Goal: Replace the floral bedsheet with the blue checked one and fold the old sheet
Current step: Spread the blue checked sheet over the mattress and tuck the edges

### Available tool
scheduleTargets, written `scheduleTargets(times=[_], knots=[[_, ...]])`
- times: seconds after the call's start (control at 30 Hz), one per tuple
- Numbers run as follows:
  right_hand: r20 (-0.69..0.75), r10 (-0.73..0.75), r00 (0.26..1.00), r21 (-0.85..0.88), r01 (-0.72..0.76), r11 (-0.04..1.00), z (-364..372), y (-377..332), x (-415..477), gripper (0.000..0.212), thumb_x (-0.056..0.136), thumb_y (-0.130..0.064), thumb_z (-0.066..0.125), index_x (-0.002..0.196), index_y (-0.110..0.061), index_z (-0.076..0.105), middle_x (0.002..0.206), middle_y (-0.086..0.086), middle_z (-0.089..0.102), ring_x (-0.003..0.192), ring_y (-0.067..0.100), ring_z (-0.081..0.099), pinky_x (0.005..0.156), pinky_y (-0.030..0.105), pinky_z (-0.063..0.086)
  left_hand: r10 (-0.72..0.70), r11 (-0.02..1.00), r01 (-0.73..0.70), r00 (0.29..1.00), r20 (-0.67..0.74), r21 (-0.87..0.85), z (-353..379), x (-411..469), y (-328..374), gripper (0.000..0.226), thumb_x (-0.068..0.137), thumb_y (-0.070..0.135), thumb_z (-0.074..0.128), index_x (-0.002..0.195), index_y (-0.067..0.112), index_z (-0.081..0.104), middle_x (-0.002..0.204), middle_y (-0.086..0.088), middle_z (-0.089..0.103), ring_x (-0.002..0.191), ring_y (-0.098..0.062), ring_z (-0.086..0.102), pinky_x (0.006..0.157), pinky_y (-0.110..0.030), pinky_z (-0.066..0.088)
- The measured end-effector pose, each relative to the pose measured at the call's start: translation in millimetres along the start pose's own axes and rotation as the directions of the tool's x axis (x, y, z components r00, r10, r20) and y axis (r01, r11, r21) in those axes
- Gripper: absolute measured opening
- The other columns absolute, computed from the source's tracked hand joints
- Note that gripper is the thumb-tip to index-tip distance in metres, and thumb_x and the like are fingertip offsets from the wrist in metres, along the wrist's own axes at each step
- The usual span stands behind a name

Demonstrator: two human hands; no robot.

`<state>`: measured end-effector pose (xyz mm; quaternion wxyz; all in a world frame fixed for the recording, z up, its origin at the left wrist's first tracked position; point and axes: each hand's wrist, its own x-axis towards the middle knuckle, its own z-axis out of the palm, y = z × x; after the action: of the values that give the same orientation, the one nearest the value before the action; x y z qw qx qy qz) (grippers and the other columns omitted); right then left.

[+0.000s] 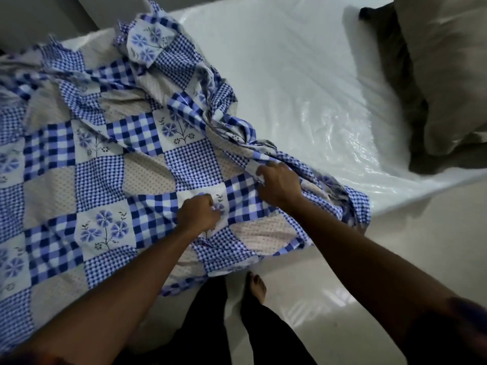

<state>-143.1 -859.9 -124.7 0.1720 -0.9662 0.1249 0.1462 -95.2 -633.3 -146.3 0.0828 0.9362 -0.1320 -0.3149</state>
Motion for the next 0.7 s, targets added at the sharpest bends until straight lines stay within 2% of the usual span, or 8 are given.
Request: scheduleTargets(times=[0.17,0.27,0.37,0.47,0.53,0.6,0.63,0.7], knots=[[-0.294,-0.101,0.951,0.032,0.115,0.993,3.4,-47.2,97.1,0.057,0.075,-0.029,0.069,0.131,-0.025,0.058,0.137,0.010,0.050,0.121,0.036,0.047,0.091,0.046,0.046,0.018,0.994,-0.030,0.993,-0.114,-0.106,-49.9,92.0,-17.4,0.061,0.084,0.045,0.069,0.137,0.020,0.052,0.142,-0.007,0.047,0.130,-0.033,0.046,0.101,-0.050,0.046],[-0.229,-0.101,0.968,-0.053,0.091,0.994,-4.8,-63.6,148.1,0.069,0.078,-0.044,0.068,0.142,-0.035,0.045,0.150,0.010,0.037,0.131,0.036,0.039,0.099,0.050,0.040,0.040,0.998,-0.047,0.987,-0.153,-0.039,-75.5,146.0,-23.9,0.072,0.082,0.052,0.066,0.145,0.024,0.043,0.153,-0.005,0.036,0.144,-0.032,0.030,0.109,-0.054,0.038],[-0.114,-0.117,0.987,-0.078,0.108,0.991,-8.4,-47.6,200.5,0.062,0.086,-0.034,0.064,0.144,-0.038,0.045,0.139,0.009,0.046,0.122,0.035,0.048,0.094,0.047,0.045,0.063,0.998,-0.064,0.994,-0.089,-0.004,-94.6,200.4,-34.0,0.081,0.087,0.059,0.063,0.154,0.031,0.027,0.165,0.001,0.014,0.151,-0.032,0.012,0.116,-0.057,0.025],[-0.242,0.133,0.961,0.152,-0.097,0.984,-28.0,0.9,236.7,0.046,0.085,-0.022,0.056,0.129,-0.034,0.060,0.118,0.010,0.054,0.110,0.037,0.057,0.083,0.043,0.050,0.131,0.991,-0.130,0.991,0.035,-0.041,-100.9,228.8,-47.1,0.092,0.088,0.064,0.059,0.158,0.030,0.011,0.166,-0.003,0.009,0.150,-0.034,0.017,0.117,-0.053,0.026],[-0.302,0.408,0.862,0.265,-0.335,0.904,-47.7,35.5,252.1,0.038,0.088,-0.020,0.050,0.123,-0.029,0.061,0.119,0.012,0.052,0.113,0.038,0.055,0.086,0.045,0.048,0.126,0.991,-0.129,0.989,0.078,0.041,-101.7,240.5,-55.6,0.094,0.089,0.064,0.058,0.159,0.029,0.005,0.166,-0.007,0.007,0.149,-0.038,0.018,0.116,-0.052,0.024],[-0.294,0.585,0.755,0.295,-0.511,0.808,-64.7,58.7,259.0,0.040,0.089,-0.021,0.050,0.127,-0.028,0.057,0.126,0.013,0.050,0.120,0.039,0.049,0.093,0.050,0.044,0.082,0.992,-0.090,0.993,0.089,0.090,-111.7,250.2,-56.9,0.095,0.087,0.068,0.056,0.159,0.031,0.006,0.166,-0.008,0.007,0.145,-0.043,0.024,0.114,-0.055,0.029],[-0.293,0.598,0.746,0.264,-0.538,0.801,-71.4,62.4,262.9,0.045,0.085,-0.023,0.051,0.130,-0.028,0.055,0.129,0.013,0.049,0.122,0.039,0.047,0.095,0.052,0.042,0.068,0.992,-0.076,0.995,0.076,0.105,-121.1,257.0,-55.5,0.093,0.087,0.069,0.055,0.158,0.029,0.011,0.165,-0.010,0.012,0.142,-0.043,0.030,0.111,-0.054,0.034],[-0.354,0.435,0.828,0.144,-0.411,0.900,-75.1,59.0,269.8,0.062,0.072,-0.031,0.052,0.134,-0.027,0.054,0.132,0.012,0.051,0.122,0.040,0.047,0.095,0.052,0.041,0.067,0.991,-0.067,0.998,0.002,0.119,-140.4,269.3,-50.4,0.081,0.091,0.062,0.055,0.155,0.021,0.026,0.157,-0.013,0.030,0.133,-0.040,0.043,0.103,-0.049,0.042]])
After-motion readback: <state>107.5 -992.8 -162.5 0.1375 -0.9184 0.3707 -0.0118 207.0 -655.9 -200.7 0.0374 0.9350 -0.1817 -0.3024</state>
